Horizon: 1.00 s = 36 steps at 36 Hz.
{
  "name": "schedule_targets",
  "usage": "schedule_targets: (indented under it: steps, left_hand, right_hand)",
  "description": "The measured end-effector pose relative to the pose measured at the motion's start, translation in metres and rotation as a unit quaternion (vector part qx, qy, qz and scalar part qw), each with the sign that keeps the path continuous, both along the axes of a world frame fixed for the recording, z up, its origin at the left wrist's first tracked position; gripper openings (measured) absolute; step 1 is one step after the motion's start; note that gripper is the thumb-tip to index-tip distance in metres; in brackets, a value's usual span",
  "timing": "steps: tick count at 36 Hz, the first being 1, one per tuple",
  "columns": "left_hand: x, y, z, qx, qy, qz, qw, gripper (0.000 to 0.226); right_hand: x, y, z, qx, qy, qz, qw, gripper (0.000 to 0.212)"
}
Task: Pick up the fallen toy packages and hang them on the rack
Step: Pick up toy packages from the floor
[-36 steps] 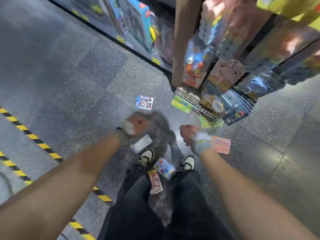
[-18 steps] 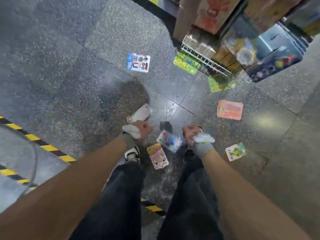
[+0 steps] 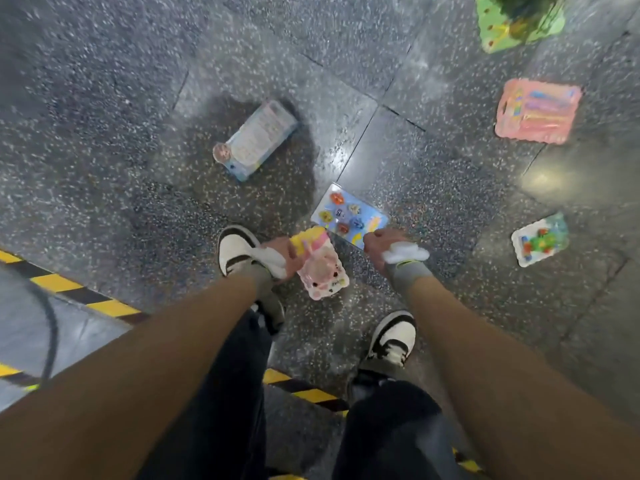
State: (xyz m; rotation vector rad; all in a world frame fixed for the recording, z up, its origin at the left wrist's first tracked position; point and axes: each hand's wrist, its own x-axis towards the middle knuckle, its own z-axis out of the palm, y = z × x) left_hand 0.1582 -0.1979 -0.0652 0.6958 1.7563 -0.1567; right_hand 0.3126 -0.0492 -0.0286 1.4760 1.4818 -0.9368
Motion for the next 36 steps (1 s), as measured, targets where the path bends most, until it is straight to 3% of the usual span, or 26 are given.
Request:
schedule_targets:
  steps: [4, 7, 12, 16, 21, 26, 28, 31, 36]
  left_hand:
    - [0.018, -0.013, -0.056, 0.038, 0.025, -0.081, 0.996, 0.041]
    - [0.019, -0.015, -0.075, 0.066, 0.041, -0.244, 0.967, 0.049]
    - [0.039, -0.001, -0.119, 0.137, 0.084, -0.426, 0.890, 0.050]
    - [0.046, 0.011, -0.134, 0.201, 0.089, -0.550, 0.805, 0.046]
    - [0.049, 0.016, -0.146, 0.249, 0.123, -0.634, 0.722, 0.047]
    - [0.051, 0.016, -0.161, 0.261, 0.127, -0.639, 0.713, 0.043]
    - [0.053, 0.021, -0.157, 0.252, 0.119, -0.631, 0.724, 0.034]
    - [0.055, 0.024, -0.154, 0.270, 0.142, -0.626, 0.718, 0.034]
    - [0.048, 0.036, -0.141, 0.209, 0.128, -0.574, 0.782, 0.038]
  right_hand:
    - [0.014, -0.008, -0.057, 0.007, -0.004, -0.003, 1.000, 0.038]
    - [0.019, -0.011, -0.078, 0.013, 0.017, -0.012, 1.000, 0.039]
    - [0.037, -0.012, -0.136, 0.072, 0.080, -0.055, 0.993, 0.058]
    - [0.047, -0.012, -0.161, 0.135, 0.122, 0.036, 0.983, 0.079]
    - [0.050, -0.006, -0.176, 0.199, 0.096, 0.139, 0.965, 0.084]
    - [0.054, 0.000, -0.202, 0.258, 0.033, 0.191, 0.946, 0.069]
    - [0.053, 0.004, -0.211, 0.280, 0.026, 0.188, 0.941, 0.058]
    - [0.053, 0.010, -0.214, 0.259, 0.021, 0.186, 0.948, 0.051]
    - [0.053, 0.014, -0.207, 0.244, 0.035, 0.205, 0.947, 0.064]
